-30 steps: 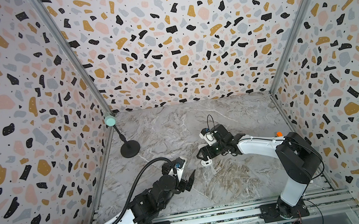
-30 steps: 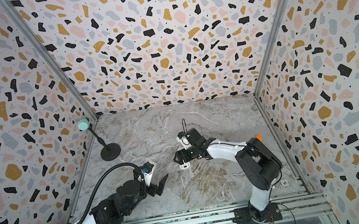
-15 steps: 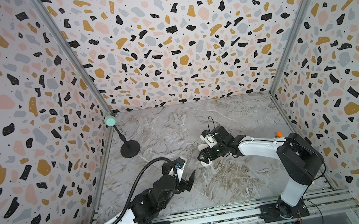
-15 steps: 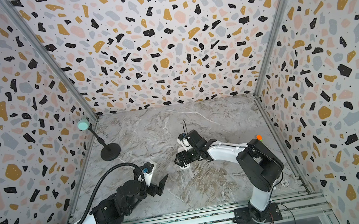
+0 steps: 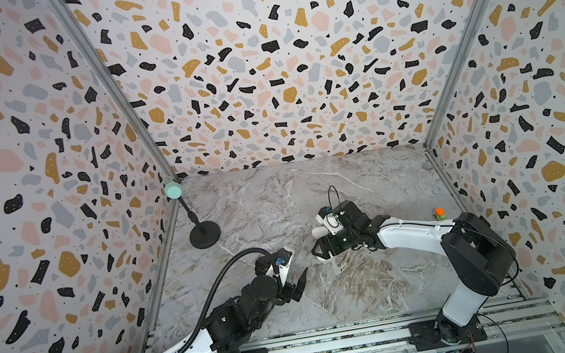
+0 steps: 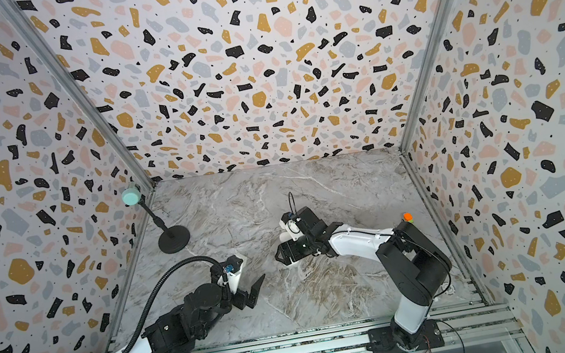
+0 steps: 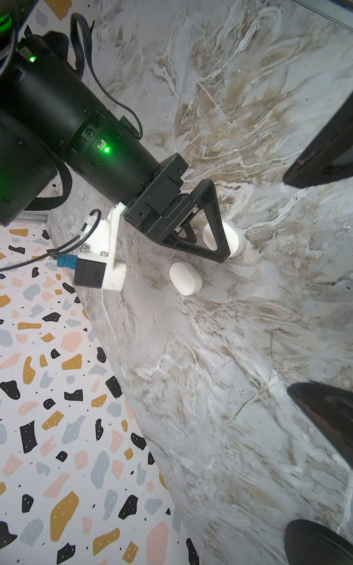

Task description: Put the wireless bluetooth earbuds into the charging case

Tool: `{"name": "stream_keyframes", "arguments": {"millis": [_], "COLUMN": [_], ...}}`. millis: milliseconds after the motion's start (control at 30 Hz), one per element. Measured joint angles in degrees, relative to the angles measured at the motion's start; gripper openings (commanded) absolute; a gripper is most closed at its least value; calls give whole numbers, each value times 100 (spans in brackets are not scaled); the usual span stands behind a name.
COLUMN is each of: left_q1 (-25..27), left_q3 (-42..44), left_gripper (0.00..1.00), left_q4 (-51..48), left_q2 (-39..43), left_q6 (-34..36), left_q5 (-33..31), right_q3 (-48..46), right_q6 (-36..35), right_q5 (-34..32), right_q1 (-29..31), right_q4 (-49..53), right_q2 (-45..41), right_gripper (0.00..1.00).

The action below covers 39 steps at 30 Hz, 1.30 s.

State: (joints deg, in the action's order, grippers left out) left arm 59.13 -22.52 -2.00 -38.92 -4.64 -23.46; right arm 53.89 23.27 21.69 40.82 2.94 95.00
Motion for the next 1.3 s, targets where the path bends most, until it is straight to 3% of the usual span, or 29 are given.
{"name": "stream_keyframes", "arguments": {"millis": [267, 500, 633, 833, 1033, 1300], "left_q1": [0, 0, 0, -48, -756, -1775], "left_q3": [0, 0, 0, 0, 31, 457], "left_gripper": [100, 100, 100, 100, 100, 100], "left_q4": [0, 0, 13, 85, 210, 986], "left_q2": [7, 98, 256, 490, 702, 728], "left_q6": [0, 0, -13, -101, -275, -664], "left_q5": [-2, -146, -468, -1499, -2459, -3123], "right_q3": [-133, -122, -138, -553, -1716, -2516], "right_q6": [70, 57, 57, 42, 20, -129], "right_q5": [-245, -708, -1086, -1797, -2889, -4070], "right_q1": [46, 44, -17, -293, -562, -1416], "right_q4": [92, 372, 584, 586, 111, -398], "right_q2": [-846, -1869, -2468, -3692, -4623, -4743], "right_gripper": [86, 94, 100, 99, 99, 99]}}
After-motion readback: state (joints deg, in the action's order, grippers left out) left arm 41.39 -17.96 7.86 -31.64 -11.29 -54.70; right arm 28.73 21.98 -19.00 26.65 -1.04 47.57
